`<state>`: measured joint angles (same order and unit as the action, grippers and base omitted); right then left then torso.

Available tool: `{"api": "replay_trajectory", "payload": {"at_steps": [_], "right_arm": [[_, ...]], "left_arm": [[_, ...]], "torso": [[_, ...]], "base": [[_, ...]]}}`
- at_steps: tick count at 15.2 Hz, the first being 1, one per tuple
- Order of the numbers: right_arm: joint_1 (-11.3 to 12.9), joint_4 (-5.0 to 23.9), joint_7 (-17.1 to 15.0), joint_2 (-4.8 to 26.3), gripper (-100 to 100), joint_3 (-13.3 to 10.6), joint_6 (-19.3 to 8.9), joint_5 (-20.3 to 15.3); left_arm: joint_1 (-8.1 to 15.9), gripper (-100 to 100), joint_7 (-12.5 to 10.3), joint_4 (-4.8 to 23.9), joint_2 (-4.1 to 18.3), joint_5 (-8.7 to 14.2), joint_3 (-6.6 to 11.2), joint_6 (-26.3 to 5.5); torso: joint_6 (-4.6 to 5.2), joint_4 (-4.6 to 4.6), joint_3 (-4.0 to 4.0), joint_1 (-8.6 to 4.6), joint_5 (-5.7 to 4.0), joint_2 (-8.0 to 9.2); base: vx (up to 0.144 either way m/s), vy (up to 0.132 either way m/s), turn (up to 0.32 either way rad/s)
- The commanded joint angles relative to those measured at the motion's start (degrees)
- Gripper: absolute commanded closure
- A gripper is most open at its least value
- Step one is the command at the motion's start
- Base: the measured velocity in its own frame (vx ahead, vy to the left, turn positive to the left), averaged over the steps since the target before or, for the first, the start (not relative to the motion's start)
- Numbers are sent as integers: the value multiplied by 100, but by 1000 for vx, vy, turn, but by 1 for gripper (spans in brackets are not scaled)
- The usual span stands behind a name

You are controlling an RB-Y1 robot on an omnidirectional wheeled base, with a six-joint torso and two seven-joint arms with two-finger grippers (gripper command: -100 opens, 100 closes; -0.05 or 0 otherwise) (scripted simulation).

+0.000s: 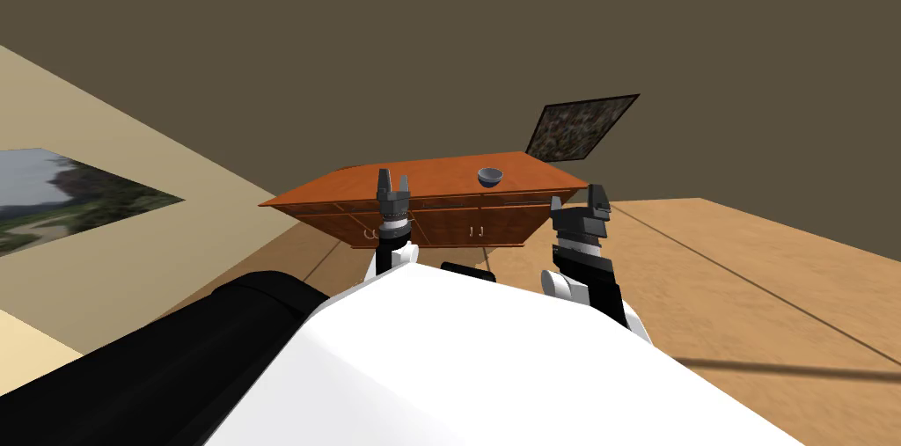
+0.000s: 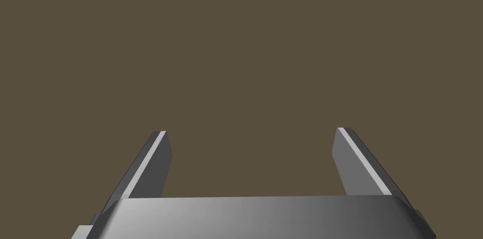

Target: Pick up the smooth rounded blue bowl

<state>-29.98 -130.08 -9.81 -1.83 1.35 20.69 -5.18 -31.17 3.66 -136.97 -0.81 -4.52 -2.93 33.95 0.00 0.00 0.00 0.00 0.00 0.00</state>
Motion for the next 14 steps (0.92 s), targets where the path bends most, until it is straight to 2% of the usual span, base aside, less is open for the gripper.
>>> {"api": "replay_trajectory", "payload": {"at_steps": [1,2,6,7,8,14], "right_arm": [[2,42,-27,286,-100,12,18,-5],[2,42,-27,330,-100,12,18,-5],[7,140,-91,863,-100,41,60,-17],[7,140,-91,874,-100,41,60,-17],[9,209,-135,1080,-100,61,90,-26],[13,381,-248,1822,-100,111,165,-48]], "left_arm": [[0,0,0,0,0,0,0,0],[0,0,0,0,0,0,0,0],[0,0,0,0,0,0,0,0],[0,0,0,0,0,0,0,0],[0,0,0,0,0,0,0,0],[0,0,0,0,0,0,0,0]], "torso": [[0,0,0,0,0,0],[0,0,0,0,0,0],[0,0,-1,3,1,-2],[0,0,-1,3,1,-2],[0,0,-1,3,1,-2],[-1,-1,-2,5,1,-3]], "base": [[0,0,0],[3,9,8],[4,14,10],[5,10,3],[8,12,12],[8,19,14]]}}
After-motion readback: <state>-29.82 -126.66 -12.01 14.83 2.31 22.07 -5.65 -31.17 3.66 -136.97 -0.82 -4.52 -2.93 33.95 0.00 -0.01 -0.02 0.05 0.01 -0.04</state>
